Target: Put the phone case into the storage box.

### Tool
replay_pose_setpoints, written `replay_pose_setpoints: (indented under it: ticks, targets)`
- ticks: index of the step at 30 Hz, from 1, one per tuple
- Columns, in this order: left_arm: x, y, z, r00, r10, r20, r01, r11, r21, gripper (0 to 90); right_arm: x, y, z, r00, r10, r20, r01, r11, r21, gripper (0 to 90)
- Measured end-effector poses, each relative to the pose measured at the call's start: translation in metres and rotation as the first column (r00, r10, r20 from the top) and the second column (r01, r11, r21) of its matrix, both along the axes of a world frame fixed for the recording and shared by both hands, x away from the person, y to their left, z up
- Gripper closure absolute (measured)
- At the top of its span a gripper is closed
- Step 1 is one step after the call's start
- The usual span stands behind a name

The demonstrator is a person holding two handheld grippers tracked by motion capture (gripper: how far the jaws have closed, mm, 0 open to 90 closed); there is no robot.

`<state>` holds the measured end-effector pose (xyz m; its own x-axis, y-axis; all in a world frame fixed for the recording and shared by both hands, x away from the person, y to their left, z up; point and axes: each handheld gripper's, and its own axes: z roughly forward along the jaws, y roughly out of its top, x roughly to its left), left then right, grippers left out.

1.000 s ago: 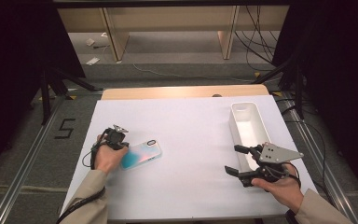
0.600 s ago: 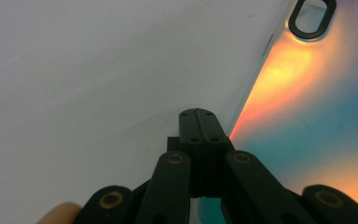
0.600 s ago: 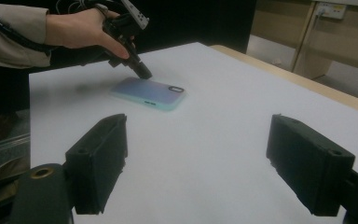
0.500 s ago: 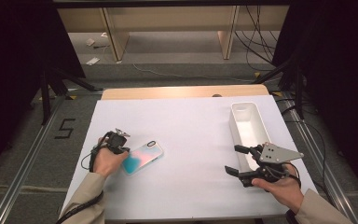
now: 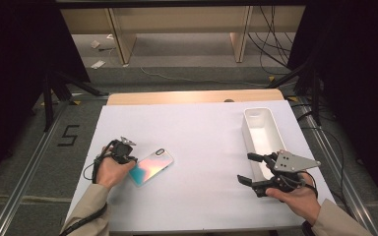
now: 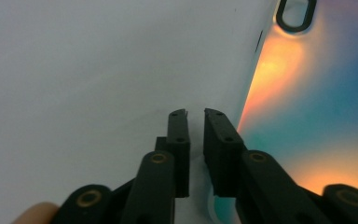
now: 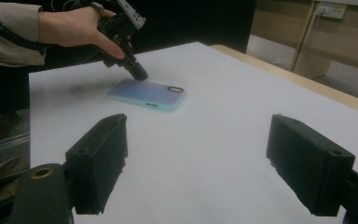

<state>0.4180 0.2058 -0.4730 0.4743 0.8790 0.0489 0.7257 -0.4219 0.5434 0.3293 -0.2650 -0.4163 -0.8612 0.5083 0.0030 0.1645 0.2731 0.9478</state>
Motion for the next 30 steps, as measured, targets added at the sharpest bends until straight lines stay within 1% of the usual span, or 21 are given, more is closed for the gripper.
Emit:
replay_pose_setpoints:
  ticks: [1,4,6,7,8,9,10,11,13,14,15,17,20,21,24,25,26,27,28,29,30]
  targets:
    - [0.000,0.001,0.003,0.9998,-0.008,0.018,0.008,0.9999,-0.009,77.0,0.000,0.000,0.000,1.0000,0.000,0.000,0.000,1.0000,0.000,21.3]
    - [0.001,0.002,0.015,0.9971,-0.015,0.074,0.016,0.9997,-0.020,60.8,0.000,0.000,0.000,1.0000,0.001,-0.002,-0.001,1.0000,-0.002,21.4]
    - [0.001,-0.002,0.024,0.9947,-0.049,0.090,0.051,0.9983,-0.027,48.4,0.000,0.000,0.000,1.0000,0.002,-0.001,-0.002,1.0000,-0.001,21.4]
    - [0.001,-0.006,0.027,0.9914,-0.087,0.098,0.088,0.9960,-0.016,42.0,0.000,0.000,0.000,1.0000,0.003,-0.001,-0.003,1.0000,-0.003,21.3]
    - [0.001,-0.010,0.029,0.9888,-0.120,0.088,0.121,0.9926,-0.005,28.6,0.000,0.000,0.000,1.0000,0.003,-0.001,-0.003,1.0000,-0.002,21.3]
    - [0.000,-0.014,0.030,0.9866,-0.145,0.076,0.145,0.9894,0.000,22.9,0.000,0.000,0.000,1.0000,0.003,-0.001,-0.003,1.0000,-0.002,21.3]
    - [-0.001,-0.019,0.030,0.9823,-0.177,0.061,0.177,0.9842,0.010,22.9,0.000,0.000,0.000,1.0000,0.003,-0.001,-0.003,1.0000,-0.002,21.3]
    - [-0.001,-0.026,0.029,0.9741,-0.224,0.032,0.223,0.9743,0.035,16.8,0.000,0.000,0.000,1.0000,0.003,-0.003,-0.003,1.0000,-0.003,21.3]
    - [-0.003,-0.035,0.027,0.9630,-0.269,0.001,0.269,0.9609,0.067,7.6,0.000,0.000,0.000,1.0000,0.003,-0.004,-0.003,1.0000,-0.003,21.3]
    - [-0.003,-0.039,0.025,0.9557,-0.294,-0.018,0.294,0.9519,0.086,7.6,0.000,0.000,0.000,1.0000,0.003,-0.004,-0.003,1.0000,-0.003,21.3]
    - [-0.002,-0.044,0.024,0.9468,-0.318,-0.050,0.322,0.9405,0.110,3.9,0.000,0.001,0.000,1.0000,0.003,-0.006,-0.003,1.0000,-0.003,21.3]
    - [-0.002,-0.051,0.023,0.9395,-0.334,-0.078,0.342,0.9292,0.141,1.1,0.000,0.001,0.000,1.0000,0.003,-0.007,-0.003,1.0000,-0.003,21.3]
    - [0.000,-0.058,0.021,0.9381,-0.331,-0.103,0.344,0.9220,0.177,0.1,0.000,0.001,-0.001,1.0000,0.005,-0.005,-0.005,1.0000,-0.002,21.3]
    - [0.001,-0.059,0.020,0.9364,-0.333,-0.111,0.349,0.9176,0.191,0.0,0.000,0.001,-0.001,1.0000,0.005,-0.006,-0.005,1.0000,-0.002,21.3]
    - [0.002,-0.063,0.017,0.9348,-0.330,-0.132,0.351,0.9124,0.210,0.0,0.001,0.001,-0.001,1.0000,0.005,-0.006,-0.005,1.0000,-0.002,21.3]
    - [0.003,-0.064,0.017,0.9310,-0.336,-0.142,0.361,0.9062,0.220,0.0,0.001,0.001,-0.001,1.0000,0.005,-0.006,-0.005,1.0000,-0.002,21.3]
    - [0.002,-0.065,0.015,0.9305,-0.333,-0.153,0.361,0.9061,0.221,0.1,0.001,0.001,-0.001,1.0000,0.004,-0.006,-0.004,1.0000,-0.001,21.3]
    - [0.003,-0.065,0.013,0.9256,-0.338,-0.170,0.370,0.9021,0.222,0.1,0.001,0.001,-0.001,1.0000,0.004,-0.006,-0.004,1.0000,-0.002,21.3]
    - [0.003,-0.066,0.012,0.9237,-0.341,-0.174,0.374,0.9011,0.219,0.1,0.001,0.001,-0.001,1.0000,0.003,-0.006,-0.003,1.0000,-0.002,21.3]
    - [0.004,-0.066,0.011,0.9242,-0.337,-0.180,0.372,0.9021,0.220,0.1,0.001,0.001,-0.001,1.0000,0.002,-0.005,-0.002,1.0000,-0.002,21.3]
    - [0.005,-0.066,0.009,0.9231,-0.338,-0.184,0.374,0.8994,0.226,0.3,0.001,0.001,-0.001,1.0000,0.002,-0.005,-0.002,1.0000,-0.002,21.3]
